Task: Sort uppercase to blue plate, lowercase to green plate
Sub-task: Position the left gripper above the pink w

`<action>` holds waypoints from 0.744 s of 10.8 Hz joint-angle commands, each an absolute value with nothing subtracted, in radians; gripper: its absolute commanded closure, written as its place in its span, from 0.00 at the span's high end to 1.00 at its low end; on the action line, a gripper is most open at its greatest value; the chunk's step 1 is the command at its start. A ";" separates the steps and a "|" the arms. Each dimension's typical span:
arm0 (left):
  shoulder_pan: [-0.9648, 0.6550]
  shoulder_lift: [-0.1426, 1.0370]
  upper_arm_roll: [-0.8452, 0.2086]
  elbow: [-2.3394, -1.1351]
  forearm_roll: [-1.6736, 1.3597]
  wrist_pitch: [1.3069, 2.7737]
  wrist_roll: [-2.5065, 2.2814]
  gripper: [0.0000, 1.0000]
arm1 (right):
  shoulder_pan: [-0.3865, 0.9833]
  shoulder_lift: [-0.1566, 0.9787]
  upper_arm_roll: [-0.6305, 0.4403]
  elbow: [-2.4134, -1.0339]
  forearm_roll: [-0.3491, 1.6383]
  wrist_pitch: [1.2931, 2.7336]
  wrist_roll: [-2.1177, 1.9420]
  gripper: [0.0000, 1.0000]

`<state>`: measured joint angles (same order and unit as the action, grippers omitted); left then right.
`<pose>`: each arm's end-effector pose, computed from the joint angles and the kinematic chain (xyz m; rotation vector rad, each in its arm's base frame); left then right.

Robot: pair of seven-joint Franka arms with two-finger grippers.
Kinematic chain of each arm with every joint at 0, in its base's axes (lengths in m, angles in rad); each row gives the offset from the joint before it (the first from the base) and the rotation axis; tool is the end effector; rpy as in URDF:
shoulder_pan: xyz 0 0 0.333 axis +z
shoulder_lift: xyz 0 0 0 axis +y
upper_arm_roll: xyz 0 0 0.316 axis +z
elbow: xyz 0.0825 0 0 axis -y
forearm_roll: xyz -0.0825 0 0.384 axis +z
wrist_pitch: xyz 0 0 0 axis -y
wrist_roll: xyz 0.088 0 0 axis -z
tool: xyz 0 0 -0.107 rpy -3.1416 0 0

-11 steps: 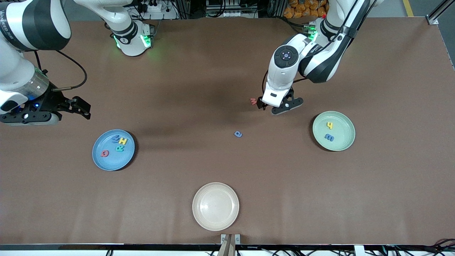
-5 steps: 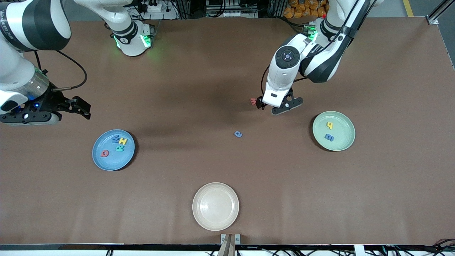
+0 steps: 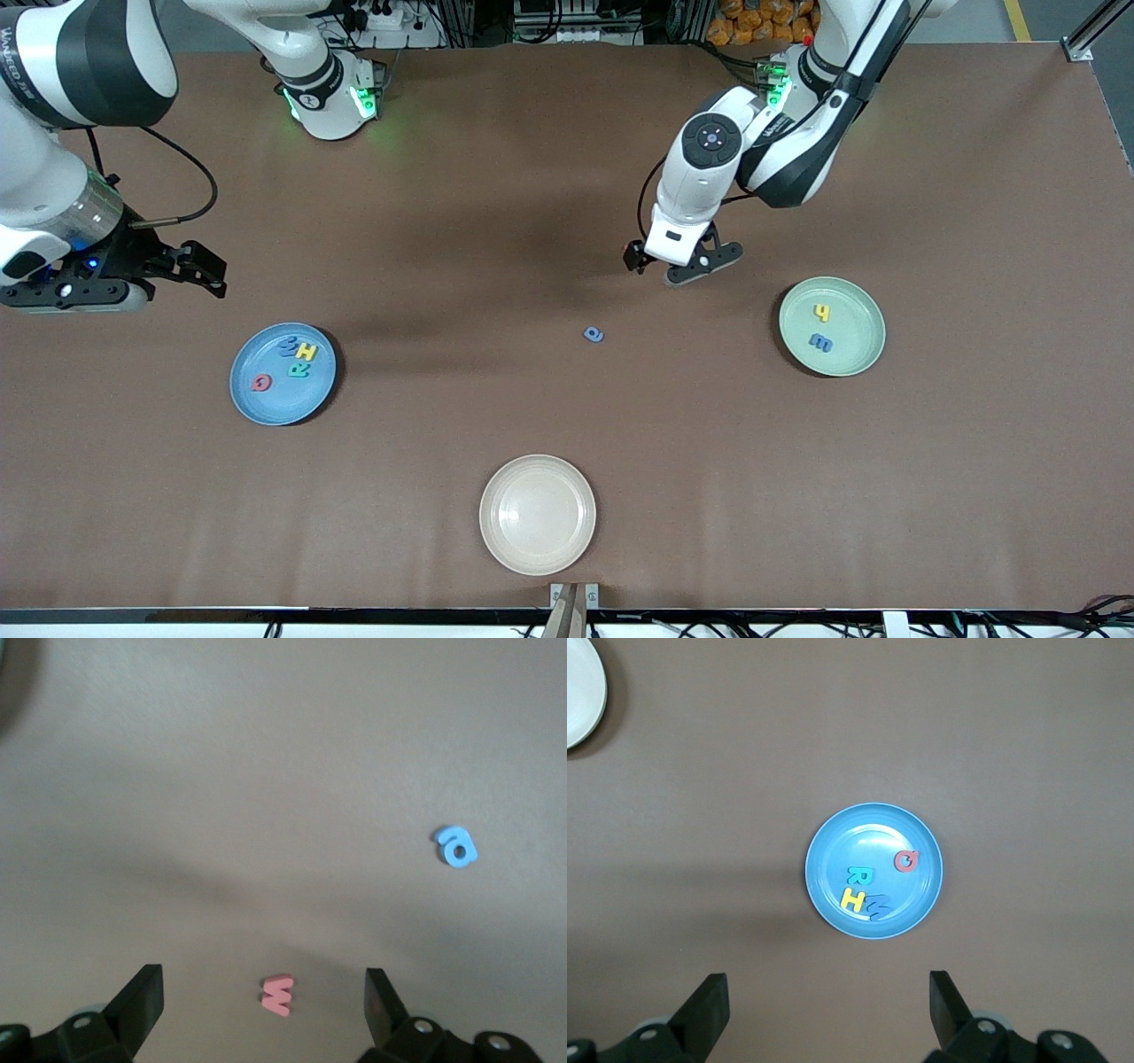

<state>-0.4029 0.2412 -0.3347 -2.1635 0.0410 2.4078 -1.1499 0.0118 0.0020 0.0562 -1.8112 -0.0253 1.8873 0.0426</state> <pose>0.4186 -0.3775 0.2919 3.0381 0.6028 -0.0478 0.5702 0.0369 0.5366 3.1189 0.0505 0.1175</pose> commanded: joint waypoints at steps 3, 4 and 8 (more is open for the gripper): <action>-0.509 0.304 -0.328 -2.192 0.075 2.502 -1.223 1.00 | -0.009 0.009 0.074 -1.795 -0.012 1.873 0.029 1.00; -0.517 0.323 -0.327 -2.198 0.106 2.522 -1.224 1.00 | -0.009 0.009 0.074 -1.796 -0.012 1.873 0.029 1.00; -0.531 0.379 -0.324 -2.212 0.167 2.588 -1.281 1.00 | -0.017 0.002 0.071 -1.792 -0.012 1.870 0.028 1.00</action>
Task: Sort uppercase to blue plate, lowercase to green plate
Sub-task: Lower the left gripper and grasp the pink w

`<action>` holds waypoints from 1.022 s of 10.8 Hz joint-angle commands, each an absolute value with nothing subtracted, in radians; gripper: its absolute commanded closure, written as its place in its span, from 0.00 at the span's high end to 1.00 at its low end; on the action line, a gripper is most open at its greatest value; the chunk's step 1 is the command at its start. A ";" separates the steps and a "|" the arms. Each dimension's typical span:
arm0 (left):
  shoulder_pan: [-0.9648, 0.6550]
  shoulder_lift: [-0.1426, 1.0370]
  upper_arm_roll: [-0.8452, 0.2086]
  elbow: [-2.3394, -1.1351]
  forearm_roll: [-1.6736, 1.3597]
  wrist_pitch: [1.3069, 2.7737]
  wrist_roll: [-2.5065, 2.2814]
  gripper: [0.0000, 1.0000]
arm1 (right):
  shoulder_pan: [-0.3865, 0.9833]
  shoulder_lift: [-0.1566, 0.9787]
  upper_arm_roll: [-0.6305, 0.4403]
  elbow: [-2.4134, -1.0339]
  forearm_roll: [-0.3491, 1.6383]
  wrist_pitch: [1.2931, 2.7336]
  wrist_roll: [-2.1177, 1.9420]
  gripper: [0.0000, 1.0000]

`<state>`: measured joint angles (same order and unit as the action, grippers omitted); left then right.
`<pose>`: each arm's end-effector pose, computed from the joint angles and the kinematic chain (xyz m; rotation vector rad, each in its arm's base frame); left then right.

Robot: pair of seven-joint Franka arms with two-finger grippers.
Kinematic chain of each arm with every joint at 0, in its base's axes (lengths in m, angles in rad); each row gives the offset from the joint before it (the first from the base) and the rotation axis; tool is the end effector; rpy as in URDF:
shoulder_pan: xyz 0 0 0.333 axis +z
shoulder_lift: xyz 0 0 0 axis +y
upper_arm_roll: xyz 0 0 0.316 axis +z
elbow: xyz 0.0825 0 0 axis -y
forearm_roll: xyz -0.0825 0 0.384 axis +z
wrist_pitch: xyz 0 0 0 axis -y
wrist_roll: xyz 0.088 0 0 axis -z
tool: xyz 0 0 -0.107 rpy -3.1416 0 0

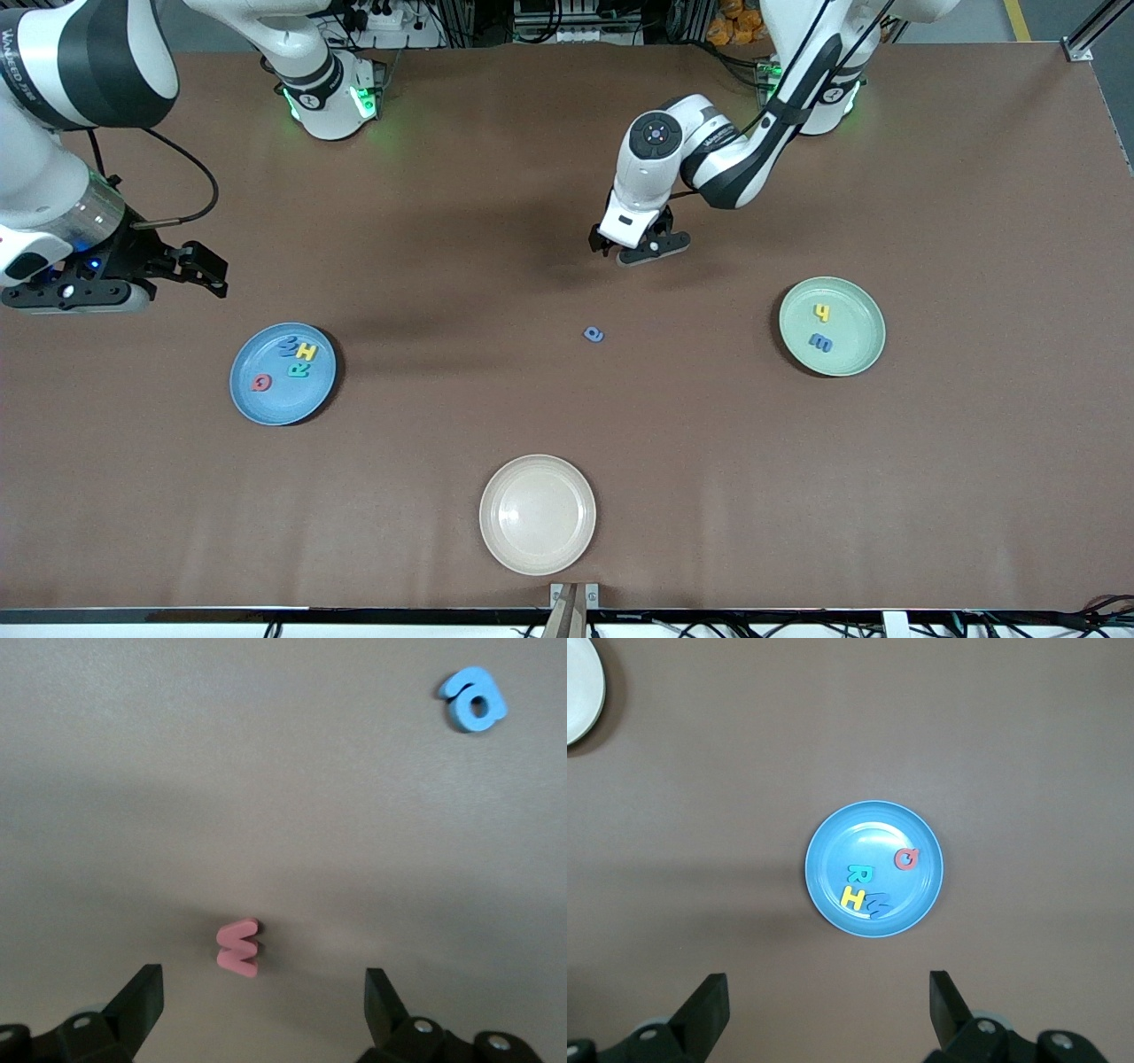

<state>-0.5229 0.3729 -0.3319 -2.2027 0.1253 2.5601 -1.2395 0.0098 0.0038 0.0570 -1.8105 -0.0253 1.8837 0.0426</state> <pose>0.3624 -0.4219 0.2203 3.0723 0.4671 -0.0593 0.5703 0.0362 0.5356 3.1190 0.0486 0.1102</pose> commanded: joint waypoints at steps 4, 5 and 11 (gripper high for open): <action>-0.529 0.408 -0.324 -2.226 0.245 2.611 -1.342 0.99 | -0.028 -0.006 0.061 -1.746 -0.012 1.810 0.034 1.00; -0.529 0.417 -0.325 -2.233 0.277 2.623 -1.367 0.94 | -0.032 -0.017 0.060 -1.744 -0.011 1.810 0.034 1.00; -0.529 0.442 -0.325 -2.233 0.344 2.641 -1.440 0.72 | -0.098 -0.112 0.061 -1.735 -0.009 1.695 0.029 1.00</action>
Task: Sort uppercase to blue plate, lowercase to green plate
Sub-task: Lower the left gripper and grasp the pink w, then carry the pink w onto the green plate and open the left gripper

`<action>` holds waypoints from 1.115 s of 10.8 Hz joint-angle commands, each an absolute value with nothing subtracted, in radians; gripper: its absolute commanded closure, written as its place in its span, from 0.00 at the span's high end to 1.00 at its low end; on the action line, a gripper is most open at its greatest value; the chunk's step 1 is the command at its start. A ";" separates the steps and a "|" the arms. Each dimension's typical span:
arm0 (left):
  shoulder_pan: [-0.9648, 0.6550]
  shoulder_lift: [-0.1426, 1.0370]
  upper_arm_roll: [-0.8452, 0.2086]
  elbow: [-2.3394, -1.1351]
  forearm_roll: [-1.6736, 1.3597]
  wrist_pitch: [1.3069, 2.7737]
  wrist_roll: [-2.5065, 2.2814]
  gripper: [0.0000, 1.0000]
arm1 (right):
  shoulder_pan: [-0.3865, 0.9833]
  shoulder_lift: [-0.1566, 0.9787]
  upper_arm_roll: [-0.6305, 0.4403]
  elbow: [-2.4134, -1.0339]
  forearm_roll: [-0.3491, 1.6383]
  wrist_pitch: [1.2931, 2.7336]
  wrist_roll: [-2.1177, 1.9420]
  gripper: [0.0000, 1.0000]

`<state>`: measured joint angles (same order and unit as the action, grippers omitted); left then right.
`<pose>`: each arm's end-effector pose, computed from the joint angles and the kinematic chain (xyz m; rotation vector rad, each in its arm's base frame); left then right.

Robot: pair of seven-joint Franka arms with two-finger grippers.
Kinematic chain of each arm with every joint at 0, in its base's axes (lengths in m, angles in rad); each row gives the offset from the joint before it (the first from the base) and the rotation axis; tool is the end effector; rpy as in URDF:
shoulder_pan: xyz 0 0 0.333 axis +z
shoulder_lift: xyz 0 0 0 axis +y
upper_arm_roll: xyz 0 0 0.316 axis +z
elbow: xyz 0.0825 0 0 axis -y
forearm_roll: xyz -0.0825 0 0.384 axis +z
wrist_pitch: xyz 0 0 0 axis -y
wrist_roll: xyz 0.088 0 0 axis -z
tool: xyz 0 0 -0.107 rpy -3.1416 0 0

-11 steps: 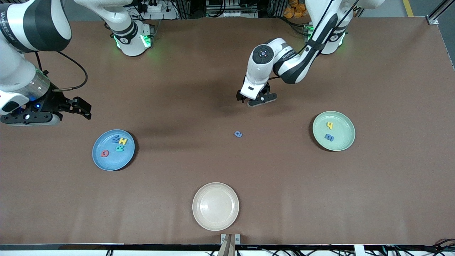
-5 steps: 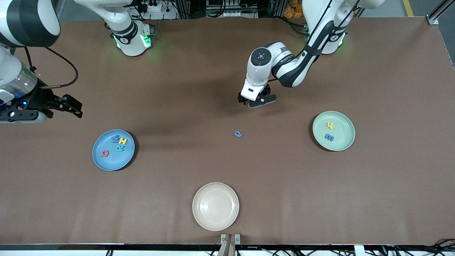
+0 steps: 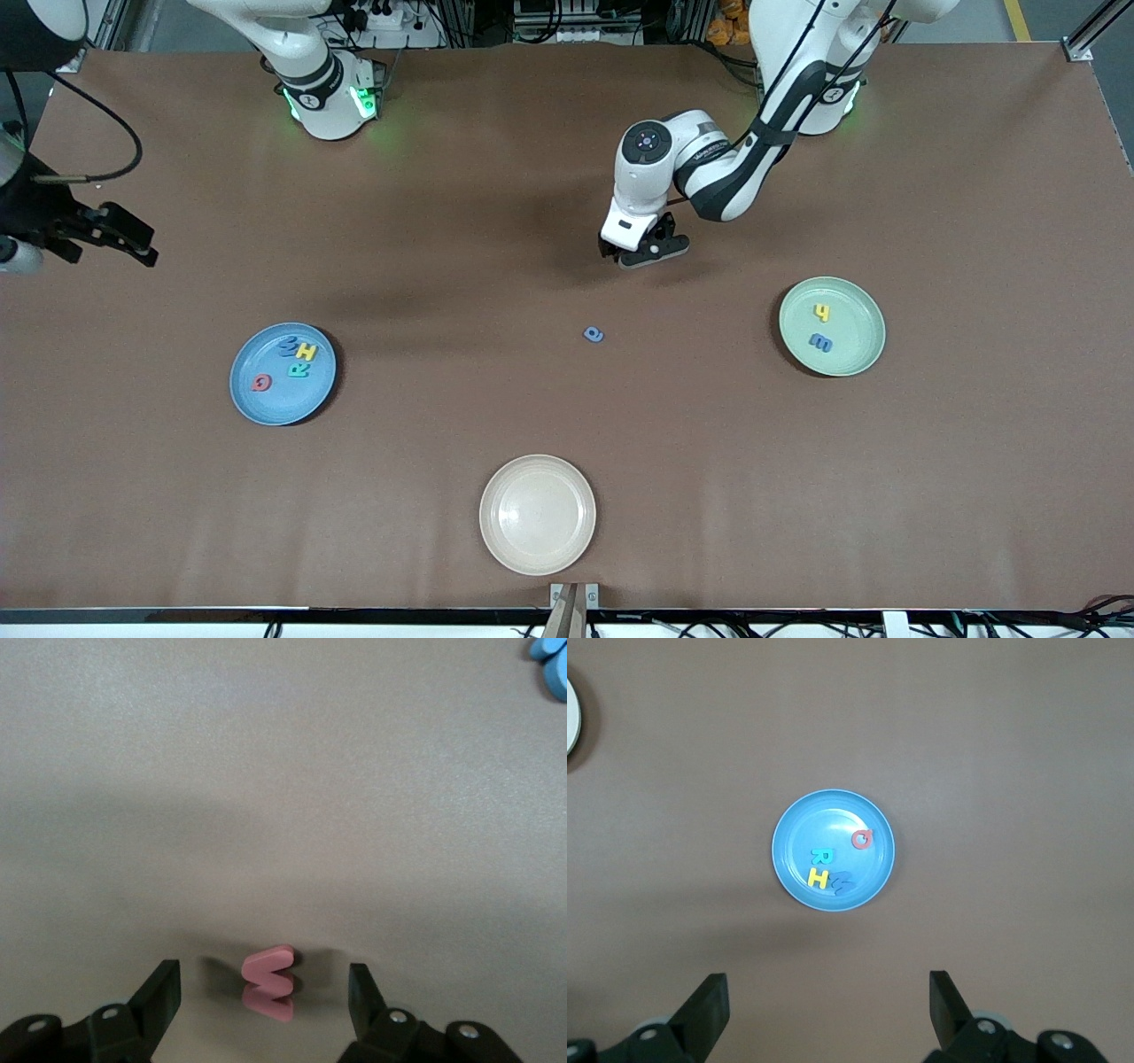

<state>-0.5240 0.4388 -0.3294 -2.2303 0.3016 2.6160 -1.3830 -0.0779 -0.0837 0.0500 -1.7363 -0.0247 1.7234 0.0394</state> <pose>0.3476 -0.4165 0.1813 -3.0911 -0.4581 -0.0043 0.5404 -0.0163 0.6051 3.1097 -0.1002 0.1103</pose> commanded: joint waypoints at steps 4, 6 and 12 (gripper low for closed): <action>-0.529 0.454 -0.325 -2.233 0.364 2.657 -1.454 0.59 | -0.110 -0.100 0.060 -1.637 0.055 1.632 0.034 1.00; -0.529 0.463 -0.325 -2.233 0.394 2.660 -1.479 0.59 | -0.115 -0.097 0.058 -1.634 0.061 1.632 0.038 1.00; -0.528 0.465 -0.327 -2.233 0.433 2.666 -1.502 0.24 | -0.110 -0.084 0.061 -1.634 0.061 1.640 0.041 1.00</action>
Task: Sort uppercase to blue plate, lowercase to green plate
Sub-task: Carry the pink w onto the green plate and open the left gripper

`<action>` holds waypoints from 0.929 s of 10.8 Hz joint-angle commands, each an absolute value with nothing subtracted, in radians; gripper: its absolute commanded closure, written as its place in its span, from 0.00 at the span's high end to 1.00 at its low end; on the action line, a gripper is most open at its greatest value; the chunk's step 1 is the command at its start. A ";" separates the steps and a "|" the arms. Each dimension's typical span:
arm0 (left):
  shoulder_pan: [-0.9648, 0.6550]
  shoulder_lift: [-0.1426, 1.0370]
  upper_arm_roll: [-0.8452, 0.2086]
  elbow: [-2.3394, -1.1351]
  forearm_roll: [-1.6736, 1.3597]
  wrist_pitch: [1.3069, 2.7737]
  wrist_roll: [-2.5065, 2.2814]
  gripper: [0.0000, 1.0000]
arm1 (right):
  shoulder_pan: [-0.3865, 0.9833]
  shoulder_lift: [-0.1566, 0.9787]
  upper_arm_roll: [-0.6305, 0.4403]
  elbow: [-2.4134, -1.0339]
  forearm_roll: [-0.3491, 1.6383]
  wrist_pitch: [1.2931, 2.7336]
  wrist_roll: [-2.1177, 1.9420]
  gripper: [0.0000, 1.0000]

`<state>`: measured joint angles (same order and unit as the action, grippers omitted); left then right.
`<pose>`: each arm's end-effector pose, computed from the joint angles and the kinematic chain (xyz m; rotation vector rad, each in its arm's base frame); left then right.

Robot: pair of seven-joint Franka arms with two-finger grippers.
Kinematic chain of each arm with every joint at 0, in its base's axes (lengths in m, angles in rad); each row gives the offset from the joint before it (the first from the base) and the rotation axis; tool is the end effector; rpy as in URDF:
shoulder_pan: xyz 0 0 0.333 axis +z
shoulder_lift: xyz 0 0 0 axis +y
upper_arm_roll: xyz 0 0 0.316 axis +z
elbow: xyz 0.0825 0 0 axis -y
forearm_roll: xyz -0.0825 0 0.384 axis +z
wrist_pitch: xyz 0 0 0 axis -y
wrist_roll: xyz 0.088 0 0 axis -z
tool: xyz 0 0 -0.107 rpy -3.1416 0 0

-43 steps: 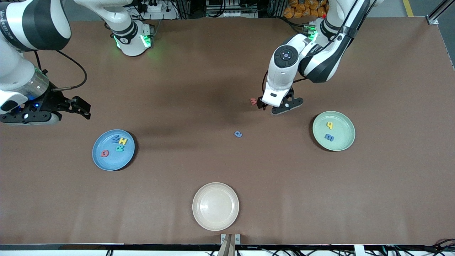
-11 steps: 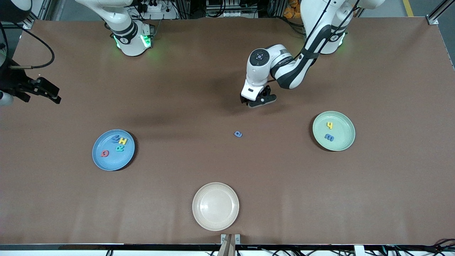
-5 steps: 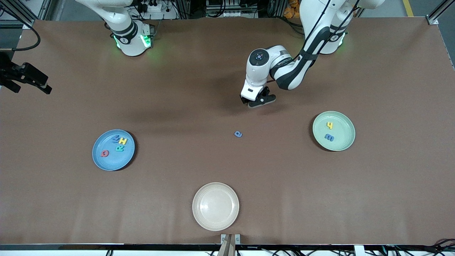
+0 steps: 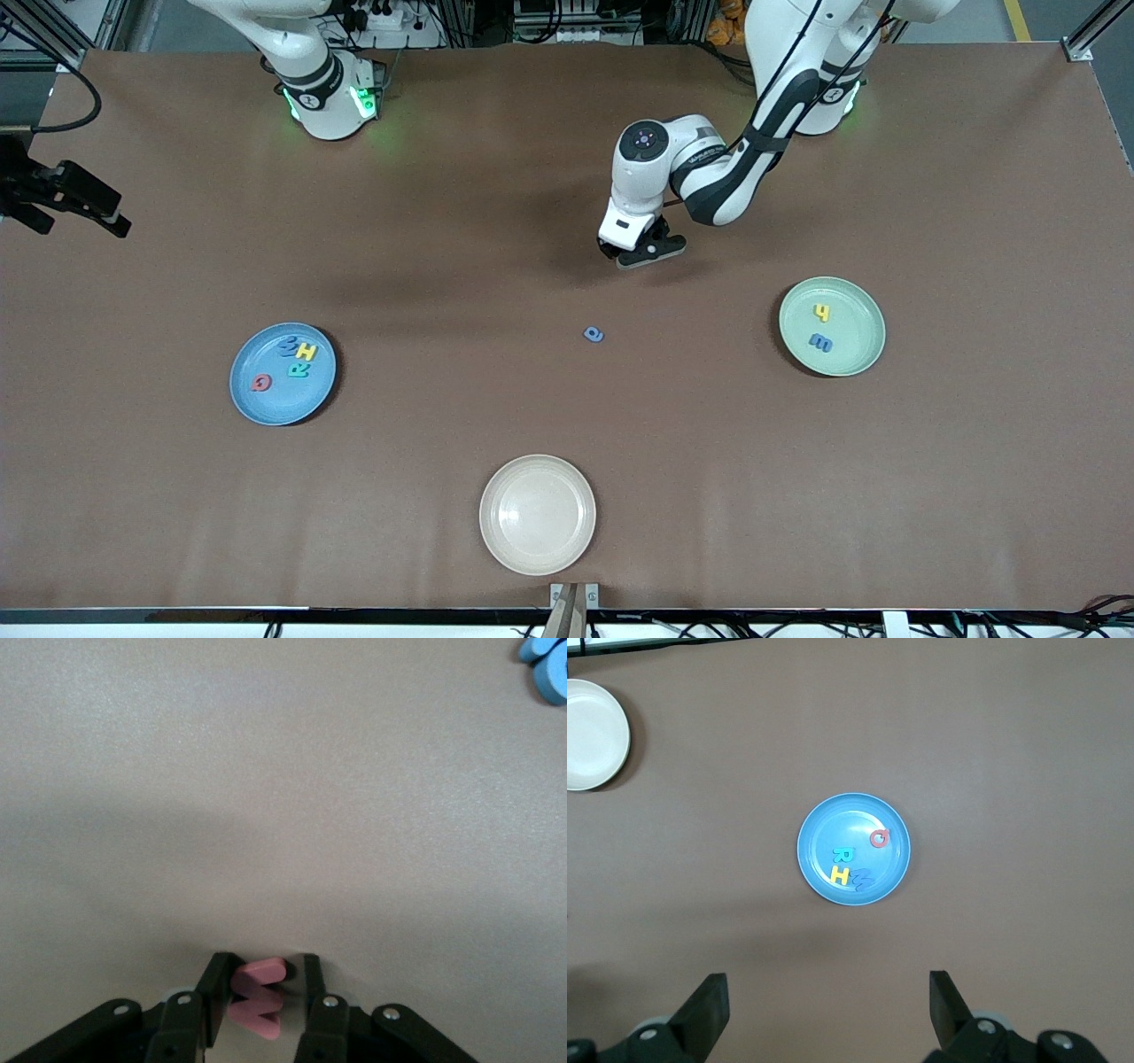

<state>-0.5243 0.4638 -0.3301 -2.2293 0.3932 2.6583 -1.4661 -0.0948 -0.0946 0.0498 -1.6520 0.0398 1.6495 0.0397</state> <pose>0.3439 -0.4203 0.1726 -3.1033 -0.4619 -0.0599 0.5323 -0.0187 0.6446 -3.1006 0.1334 -0.1430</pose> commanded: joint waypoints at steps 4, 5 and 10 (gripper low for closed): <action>-0.515 0.440 -0.327 -2.233 0.433 2.657 -1.487 0.09 | -0.104 -0.078 0.063 -1.634 0.063 1.646 0.041 1.00; -0.494 0.422 -0.327 -2.233 0.433 2.643 -1.468 0.04 | -0.098 -0.077 0.064 -1.632 0.063 1.647 0.043 1.00; -0.139 0.295 -0.498 -2.243 0.414 2.459 -1.116 0.00 | -0.066 -0.069 0.066 -1.632 0.061 1.654 0.041 1.00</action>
<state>-0.2712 0.3511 -0.4049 -2.2206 0.4035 2.5170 -1.2061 -0.0807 -0.0800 0.0652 -1.6520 0.0493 1.6579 0.0397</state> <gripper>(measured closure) 0.722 0.000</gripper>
